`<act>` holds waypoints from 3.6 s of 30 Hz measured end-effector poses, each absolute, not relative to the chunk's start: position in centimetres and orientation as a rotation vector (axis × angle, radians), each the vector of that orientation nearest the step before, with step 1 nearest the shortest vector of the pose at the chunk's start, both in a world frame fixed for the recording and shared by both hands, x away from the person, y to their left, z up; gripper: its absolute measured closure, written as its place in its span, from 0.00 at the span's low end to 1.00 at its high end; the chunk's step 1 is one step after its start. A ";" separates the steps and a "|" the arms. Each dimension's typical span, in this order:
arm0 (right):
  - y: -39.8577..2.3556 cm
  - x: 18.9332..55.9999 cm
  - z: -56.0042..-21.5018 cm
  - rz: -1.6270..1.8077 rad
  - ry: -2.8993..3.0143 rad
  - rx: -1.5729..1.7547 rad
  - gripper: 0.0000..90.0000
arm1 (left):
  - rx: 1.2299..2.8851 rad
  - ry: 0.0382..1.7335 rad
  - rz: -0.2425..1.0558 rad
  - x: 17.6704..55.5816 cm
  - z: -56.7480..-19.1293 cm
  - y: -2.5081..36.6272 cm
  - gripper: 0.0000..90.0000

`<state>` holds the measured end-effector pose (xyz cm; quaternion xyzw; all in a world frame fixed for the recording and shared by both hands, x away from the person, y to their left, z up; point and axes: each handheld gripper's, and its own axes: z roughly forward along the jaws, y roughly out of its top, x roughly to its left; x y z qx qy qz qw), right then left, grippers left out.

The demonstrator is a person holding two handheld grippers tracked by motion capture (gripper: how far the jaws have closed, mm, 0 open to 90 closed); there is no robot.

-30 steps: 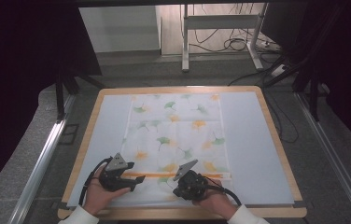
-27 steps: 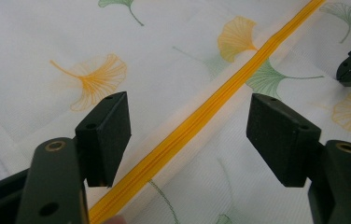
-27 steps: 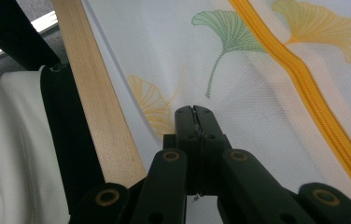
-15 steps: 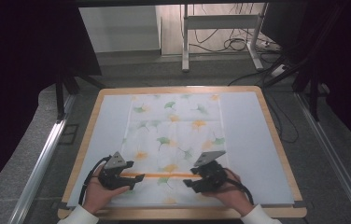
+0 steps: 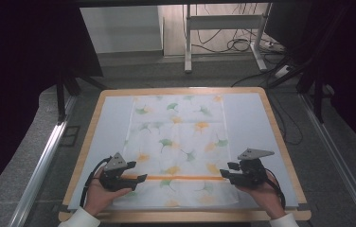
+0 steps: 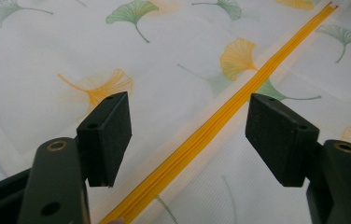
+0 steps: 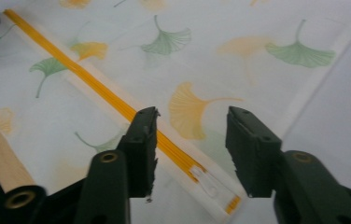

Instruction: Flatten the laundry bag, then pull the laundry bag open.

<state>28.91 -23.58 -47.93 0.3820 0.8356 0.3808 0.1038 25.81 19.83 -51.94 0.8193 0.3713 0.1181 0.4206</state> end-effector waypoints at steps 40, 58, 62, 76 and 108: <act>-25.8 25.9 -49.8 1.100 2.542 1.118 0.99 | 2.155 0.761 0.285 27.4 -49.7 11.9 0.37; -25.6 24.9 -50.0 1.109 2.562 1.082 0.99 | 2.206 0.628 0.201 29.1 -48.5 4.6 0.37; -25.4 24.7 -50.0 1.113 2.565 1.074 0.99 | 2.216 0.615 0.194 29.6 -48.5 3.4 0.38; -25.0 23.7 -50.3 1.108 2.590 1.050 0.99 | 2.266 0.585 0.210 30.5 -49.0 0.3 0.39; -24.6 24.1 -51.2 1.023 2.635 1.053 0.99 | 2.350 0.465 0.172 31.8 -51.3 -7.7 0.54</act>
